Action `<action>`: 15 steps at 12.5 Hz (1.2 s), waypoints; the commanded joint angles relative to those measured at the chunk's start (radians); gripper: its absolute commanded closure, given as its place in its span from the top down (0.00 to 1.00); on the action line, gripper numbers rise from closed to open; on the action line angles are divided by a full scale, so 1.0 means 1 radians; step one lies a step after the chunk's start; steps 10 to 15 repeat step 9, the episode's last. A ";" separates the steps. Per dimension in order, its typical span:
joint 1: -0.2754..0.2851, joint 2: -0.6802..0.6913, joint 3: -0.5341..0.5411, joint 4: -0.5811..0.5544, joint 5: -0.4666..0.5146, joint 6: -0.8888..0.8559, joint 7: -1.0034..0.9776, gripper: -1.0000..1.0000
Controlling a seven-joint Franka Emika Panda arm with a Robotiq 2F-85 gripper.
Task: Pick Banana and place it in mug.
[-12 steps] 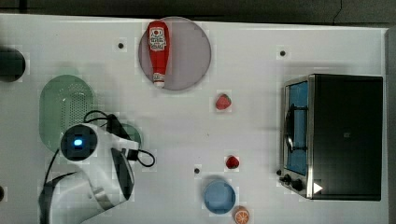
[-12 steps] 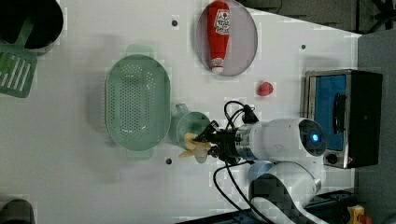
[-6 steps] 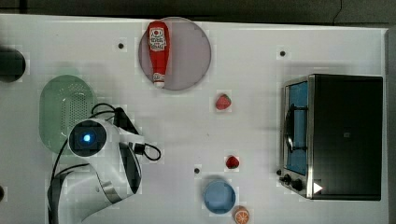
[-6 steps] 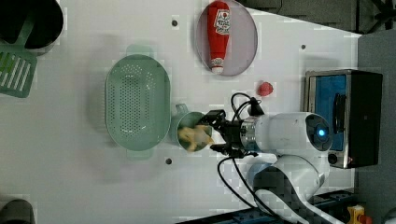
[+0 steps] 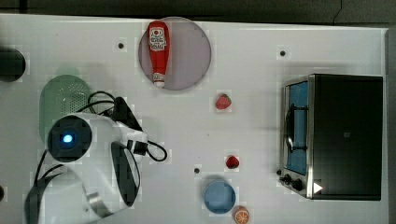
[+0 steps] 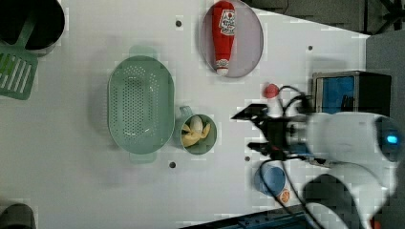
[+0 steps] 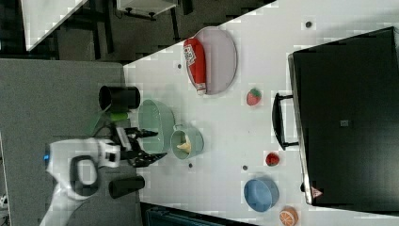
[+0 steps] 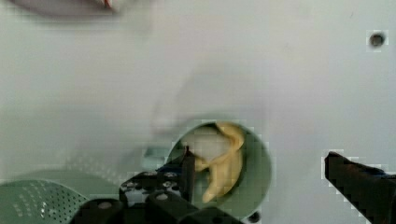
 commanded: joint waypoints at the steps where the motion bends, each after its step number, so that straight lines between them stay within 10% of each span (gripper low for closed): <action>1: -0.009 -0.122 -0.078 0.090 0.022 -0.155 -0.063 1.00; 9: -0.019 -0.186 -0.432 0.373 0.008 -0.491 -0.418 1.00; 15: -0.019 -0.186 -0.432 0.373 0.008 -0.491 -0.418 1.00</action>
